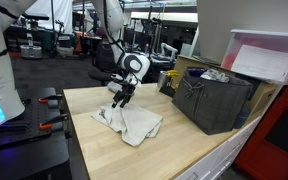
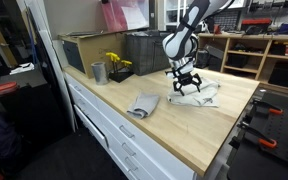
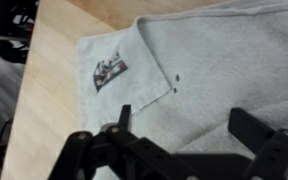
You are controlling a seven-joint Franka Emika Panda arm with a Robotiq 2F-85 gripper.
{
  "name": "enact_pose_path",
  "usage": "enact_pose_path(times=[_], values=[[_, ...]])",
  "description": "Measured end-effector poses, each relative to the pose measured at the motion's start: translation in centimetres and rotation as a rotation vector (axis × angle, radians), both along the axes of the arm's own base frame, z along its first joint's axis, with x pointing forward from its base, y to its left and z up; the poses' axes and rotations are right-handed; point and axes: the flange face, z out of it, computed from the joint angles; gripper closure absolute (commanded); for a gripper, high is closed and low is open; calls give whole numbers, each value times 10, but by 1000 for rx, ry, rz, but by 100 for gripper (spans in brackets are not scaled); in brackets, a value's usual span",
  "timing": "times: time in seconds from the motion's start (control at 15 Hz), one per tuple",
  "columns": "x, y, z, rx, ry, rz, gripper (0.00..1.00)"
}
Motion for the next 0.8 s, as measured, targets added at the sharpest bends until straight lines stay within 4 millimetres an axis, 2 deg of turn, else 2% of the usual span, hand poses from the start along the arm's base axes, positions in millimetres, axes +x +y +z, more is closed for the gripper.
enact_pose_path(times=[0.2, 0.33, 0.53, 0.8], values=[[-6, -4, -11, 113, -95, -29, 0], [-13, -9, -9, 177, -174, -38, 0], [-27, -9, 8, 255, -284, -20, 0], [-54, 6, 28, 345, -328, 52, 0]])
